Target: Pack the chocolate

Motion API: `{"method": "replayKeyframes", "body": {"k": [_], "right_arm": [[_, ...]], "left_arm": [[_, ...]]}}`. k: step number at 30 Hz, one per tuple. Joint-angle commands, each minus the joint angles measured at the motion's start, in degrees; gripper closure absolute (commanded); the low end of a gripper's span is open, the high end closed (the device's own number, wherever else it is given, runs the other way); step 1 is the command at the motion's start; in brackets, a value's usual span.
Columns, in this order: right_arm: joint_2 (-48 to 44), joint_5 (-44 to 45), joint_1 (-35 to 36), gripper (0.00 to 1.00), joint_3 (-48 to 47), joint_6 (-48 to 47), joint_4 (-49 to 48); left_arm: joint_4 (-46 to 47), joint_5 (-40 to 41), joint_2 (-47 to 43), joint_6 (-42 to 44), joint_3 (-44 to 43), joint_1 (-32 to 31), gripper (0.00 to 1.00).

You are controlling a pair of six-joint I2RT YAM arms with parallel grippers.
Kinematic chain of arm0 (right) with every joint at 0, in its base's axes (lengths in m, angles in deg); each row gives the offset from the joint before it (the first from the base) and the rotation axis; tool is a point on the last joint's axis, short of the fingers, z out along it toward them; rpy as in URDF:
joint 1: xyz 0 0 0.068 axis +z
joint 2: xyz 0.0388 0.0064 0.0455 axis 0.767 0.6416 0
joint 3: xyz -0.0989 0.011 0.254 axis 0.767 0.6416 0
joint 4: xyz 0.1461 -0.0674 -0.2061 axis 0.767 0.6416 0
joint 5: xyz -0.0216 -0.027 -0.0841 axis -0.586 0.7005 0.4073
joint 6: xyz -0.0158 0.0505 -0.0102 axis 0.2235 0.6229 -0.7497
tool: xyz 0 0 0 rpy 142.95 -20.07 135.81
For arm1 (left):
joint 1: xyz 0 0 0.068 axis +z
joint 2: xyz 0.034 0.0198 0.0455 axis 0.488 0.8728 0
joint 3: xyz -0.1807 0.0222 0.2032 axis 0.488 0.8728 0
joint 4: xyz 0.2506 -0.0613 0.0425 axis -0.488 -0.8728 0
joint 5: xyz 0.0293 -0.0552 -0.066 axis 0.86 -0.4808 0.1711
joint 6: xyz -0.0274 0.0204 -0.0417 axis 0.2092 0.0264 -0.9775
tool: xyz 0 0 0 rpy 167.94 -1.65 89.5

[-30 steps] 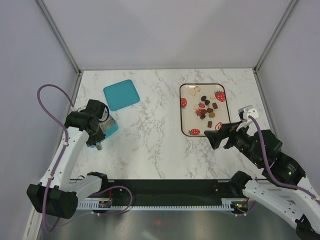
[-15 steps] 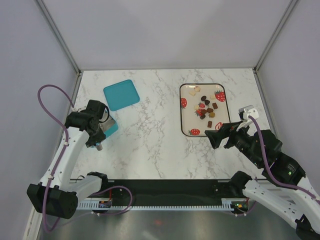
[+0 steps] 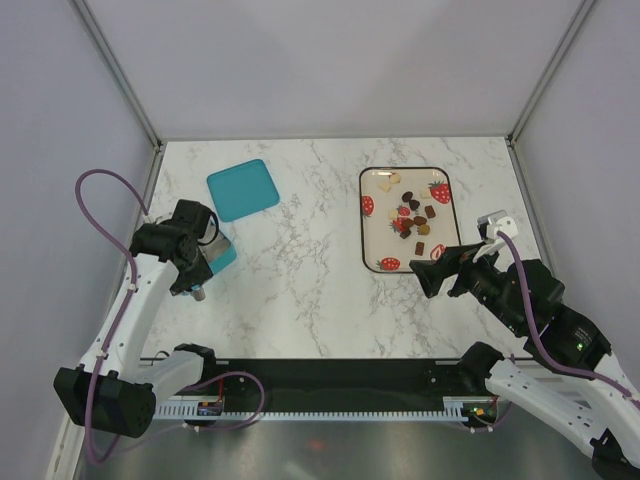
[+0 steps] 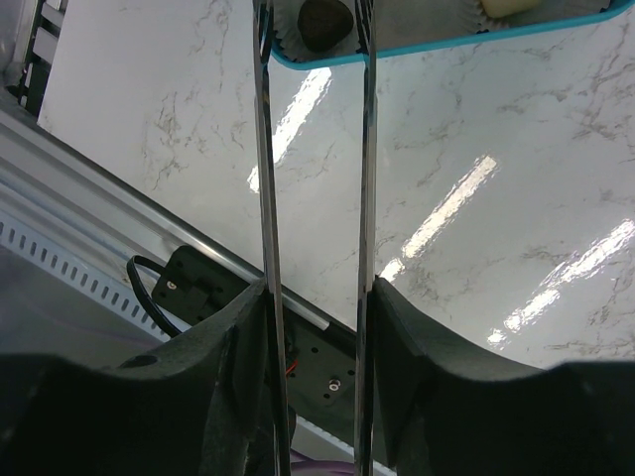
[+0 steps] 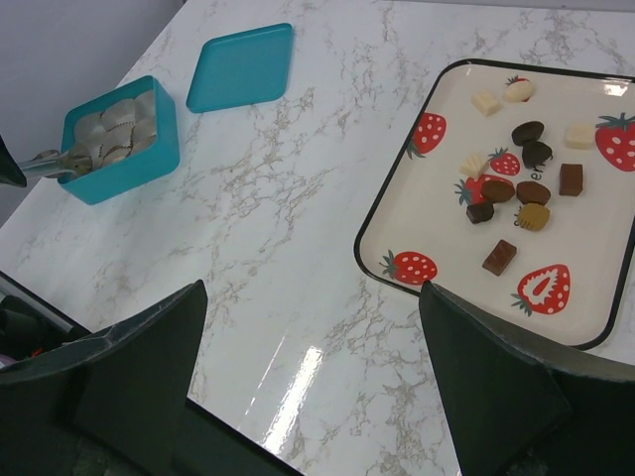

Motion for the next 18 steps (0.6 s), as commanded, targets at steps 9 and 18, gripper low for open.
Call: {"method": "replayKeyframes", "body": {"k": [9,18], "right_arm": [[1.6,0.2,0.4,0.04,-4.0,2.6,3.1],[6.8,5.5,0.3,0.04,-1.4,3.9,4.0]], "left_arm": [[6.3,-4.2,-1.2,8.8,-12.0,0.2,0.51],[25.5,-17.7,1.1,16.9,-12.8,-4.2,0.53]]}}
